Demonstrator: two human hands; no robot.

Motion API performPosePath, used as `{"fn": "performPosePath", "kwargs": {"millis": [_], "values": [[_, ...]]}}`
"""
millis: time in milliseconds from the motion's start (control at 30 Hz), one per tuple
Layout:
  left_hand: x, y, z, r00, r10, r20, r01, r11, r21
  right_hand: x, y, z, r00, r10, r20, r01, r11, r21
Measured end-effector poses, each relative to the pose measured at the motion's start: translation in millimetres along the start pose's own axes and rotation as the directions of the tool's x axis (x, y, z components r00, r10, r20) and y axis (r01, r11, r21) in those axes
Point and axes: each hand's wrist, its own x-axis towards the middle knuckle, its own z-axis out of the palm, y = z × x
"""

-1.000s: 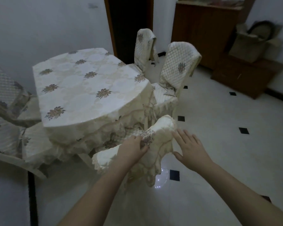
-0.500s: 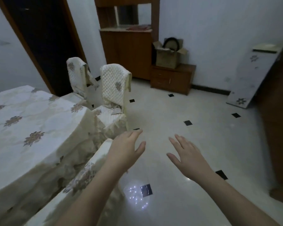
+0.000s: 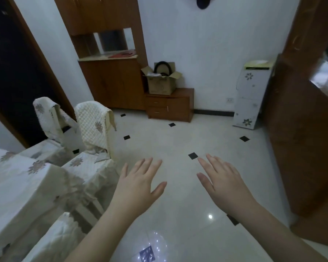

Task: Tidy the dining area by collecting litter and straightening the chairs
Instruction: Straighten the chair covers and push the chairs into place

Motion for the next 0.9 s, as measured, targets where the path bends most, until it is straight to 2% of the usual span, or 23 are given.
{"fn": "performPosePath", "kwargs": {"millis": [167,333,633,900], "values": [[32,7,9,1.000,0.004,0.010,-0.004,0.998,0.062,23,25,1,0.997,-0.055,0.060,0.058,0.996,-0.066],[71,-6,28,1.000,-0.002,0.028,0.001,0.999,0.036,62,26,21,0.994,-0.054,0.097,0.063,0.994,-0.091],[163,-89,61,0.998,-0.055,0.030,0.056,0.998,-0.033,191,2,53,0.997,-0.042,0.071,0.049,0.992,-0.115],[259,-131,76,0.999,-0.021,0.029,0.021,1.000,-0.021,286,-9,76,0.998,0.025,0.062,-0.014,0.985,-0.171]]}}
